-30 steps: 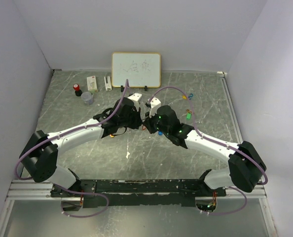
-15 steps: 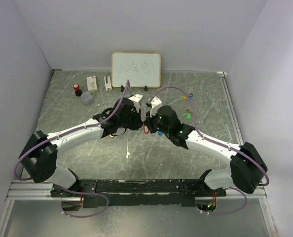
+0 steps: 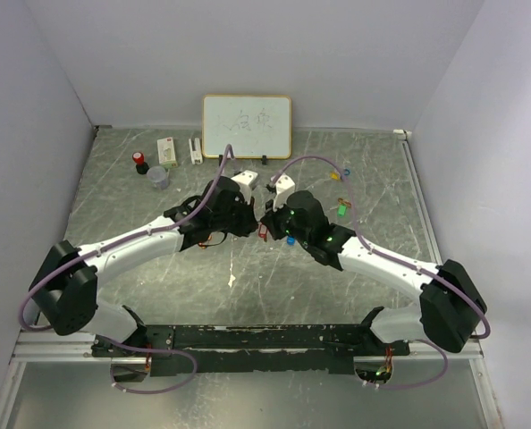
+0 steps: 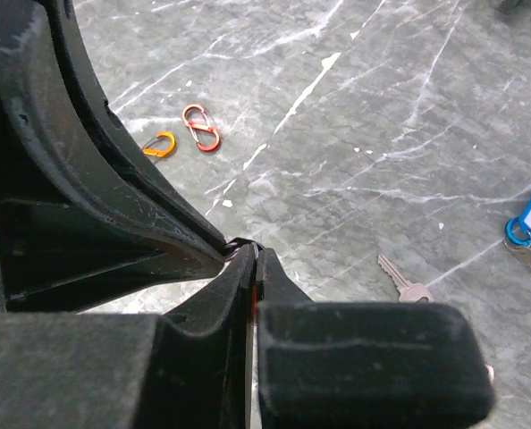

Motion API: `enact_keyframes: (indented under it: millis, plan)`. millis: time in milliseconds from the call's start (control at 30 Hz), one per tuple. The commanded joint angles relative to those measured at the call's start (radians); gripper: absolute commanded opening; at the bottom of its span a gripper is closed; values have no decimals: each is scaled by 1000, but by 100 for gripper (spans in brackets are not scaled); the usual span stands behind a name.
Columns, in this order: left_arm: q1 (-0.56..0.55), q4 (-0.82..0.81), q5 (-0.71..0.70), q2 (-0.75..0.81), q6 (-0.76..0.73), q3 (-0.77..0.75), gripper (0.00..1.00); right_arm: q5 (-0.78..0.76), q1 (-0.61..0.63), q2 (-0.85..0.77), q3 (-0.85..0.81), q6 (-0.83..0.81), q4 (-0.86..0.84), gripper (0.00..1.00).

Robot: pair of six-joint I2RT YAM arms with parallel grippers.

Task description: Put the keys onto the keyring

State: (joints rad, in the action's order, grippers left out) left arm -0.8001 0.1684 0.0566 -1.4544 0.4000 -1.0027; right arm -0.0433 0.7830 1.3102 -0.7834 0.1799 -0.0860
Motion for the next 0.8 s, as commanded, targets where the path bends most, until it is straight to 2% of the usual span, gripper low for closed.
enact_keyframes:
  millis: [0, 767]
  plan:
    - [8, 2, 12, 48, 7, 0, 7, -38, -5, -20, 4, -14, 12, 0]
    - [43, -52, 2, -31, 23, -49, 7, 37, -4, -38, 9, -33, 3, 0]
